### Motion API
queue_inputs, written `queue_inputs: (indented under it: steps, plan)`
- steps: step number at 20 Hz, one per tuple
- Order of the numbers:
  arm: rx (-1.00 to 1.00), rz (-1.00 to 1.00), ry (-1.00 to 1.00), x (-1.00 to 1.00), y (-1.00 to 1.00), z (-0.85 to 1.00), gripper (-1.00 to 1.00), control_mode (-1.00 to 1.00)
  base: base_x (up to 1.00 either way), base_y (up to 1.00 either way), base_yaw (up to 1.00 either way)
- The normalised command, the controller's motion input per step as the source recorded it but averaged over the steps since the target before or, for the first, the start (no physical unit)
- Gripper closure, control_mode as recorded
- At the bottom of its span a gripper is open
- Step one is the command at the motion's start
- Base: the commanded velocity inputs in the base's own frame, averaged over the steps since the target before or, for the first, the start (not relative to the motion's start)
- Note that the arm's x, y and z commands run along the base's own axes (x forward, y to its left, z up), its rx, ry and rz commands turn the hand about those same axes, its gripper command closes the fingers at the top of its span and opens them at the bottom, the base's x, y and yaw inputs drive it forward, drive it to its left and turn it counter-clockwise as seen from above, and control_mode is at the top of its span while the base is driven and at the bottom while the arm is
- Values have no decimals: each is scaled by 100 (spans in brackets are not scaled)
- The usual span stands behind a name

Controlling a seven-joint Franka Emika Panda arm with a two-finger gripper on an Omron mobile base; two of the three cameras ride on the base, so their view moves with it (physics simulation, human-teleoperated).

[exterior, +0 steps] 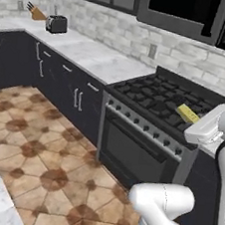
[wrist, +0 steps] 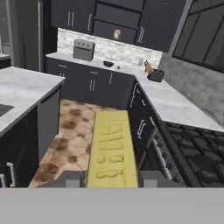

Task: Pick the egg and butter from the fridge and place them by the bowl for mixing.

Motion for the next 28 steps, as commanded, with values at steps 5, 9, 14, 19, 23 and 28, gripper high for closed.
queue_inputs:
  steps: [5, 9, 14, 19, 23, 28]
  plan:
    - [0, 0, 0, 0, 0, 0, 100, 100, 100, 4, 42]
    - [0, 0, 0, 0, 0, 0, 100, 100, 100, 0, 33]
    - [0, 0, 0, 0, 0, 0, 100, 100, 100, 0, 33]
    - [0, 0, 0, 0, 0, 0, 100, 100, 100, 0, 32]
    - [0, 0, 0, 0, 0, 0, 100, 100, 100, 0, 29]
    - [0, 0, 0, 0, 0, 0, 100, 100, 100, 0, 25]
